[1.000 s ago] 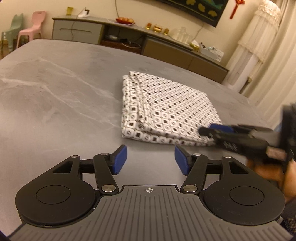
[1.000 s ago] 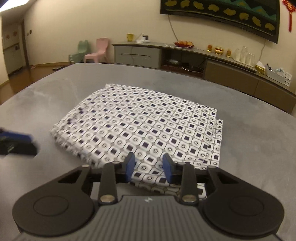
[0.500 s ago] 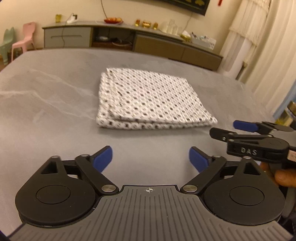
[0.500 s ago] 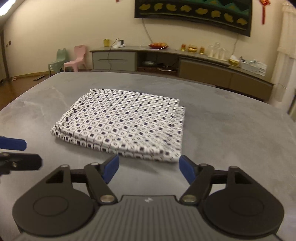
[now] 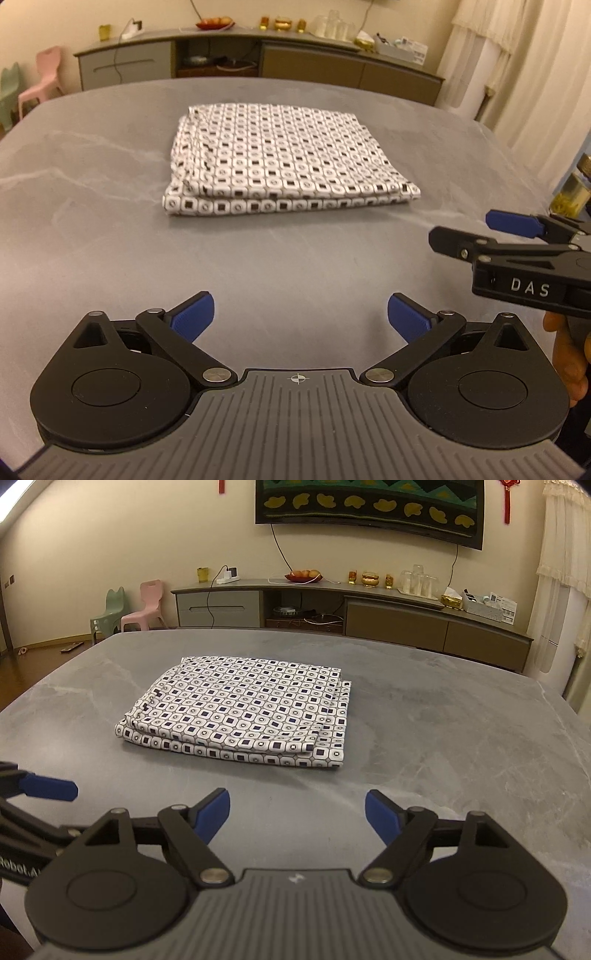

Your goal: Fold clothes

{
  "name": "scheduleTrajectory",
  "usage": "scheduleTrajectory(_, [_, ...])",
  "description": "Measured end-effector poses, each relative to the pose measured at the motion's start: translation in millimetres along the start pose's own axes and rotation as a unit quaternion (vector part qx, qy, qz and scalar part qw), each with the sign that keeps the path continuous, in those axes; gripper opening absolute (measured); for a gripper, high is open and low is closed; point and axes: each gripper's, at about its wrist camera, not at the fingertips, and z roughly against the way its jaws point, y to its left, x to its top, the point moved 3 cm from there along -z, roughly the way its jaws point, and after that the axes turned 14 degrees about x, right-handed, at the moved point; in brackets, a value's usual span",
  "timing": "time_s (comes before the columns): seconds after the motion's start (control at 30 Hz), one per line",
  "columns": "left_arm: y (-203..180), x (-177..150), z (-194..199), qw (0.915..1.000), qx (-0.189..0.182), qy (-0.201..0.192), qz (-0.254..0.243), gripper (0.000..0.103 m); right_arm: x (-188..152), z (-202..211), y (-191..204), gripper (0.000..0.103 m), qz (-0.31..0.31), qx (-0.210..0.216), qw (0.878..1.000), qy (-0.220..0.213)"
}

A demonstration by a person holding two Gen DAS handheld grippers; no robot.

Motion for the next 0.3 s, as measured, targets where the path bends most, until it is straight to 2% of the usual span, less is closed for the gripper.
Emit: scheduleTrajectory(0.3, [1.6, -1.4, 0.1, 0.9999, 0.006, 0.002, 0.011, 0.095, -1.5, -7.0, 2.1, 0.082, 0.006, 0.000, 1.000, 0.005])
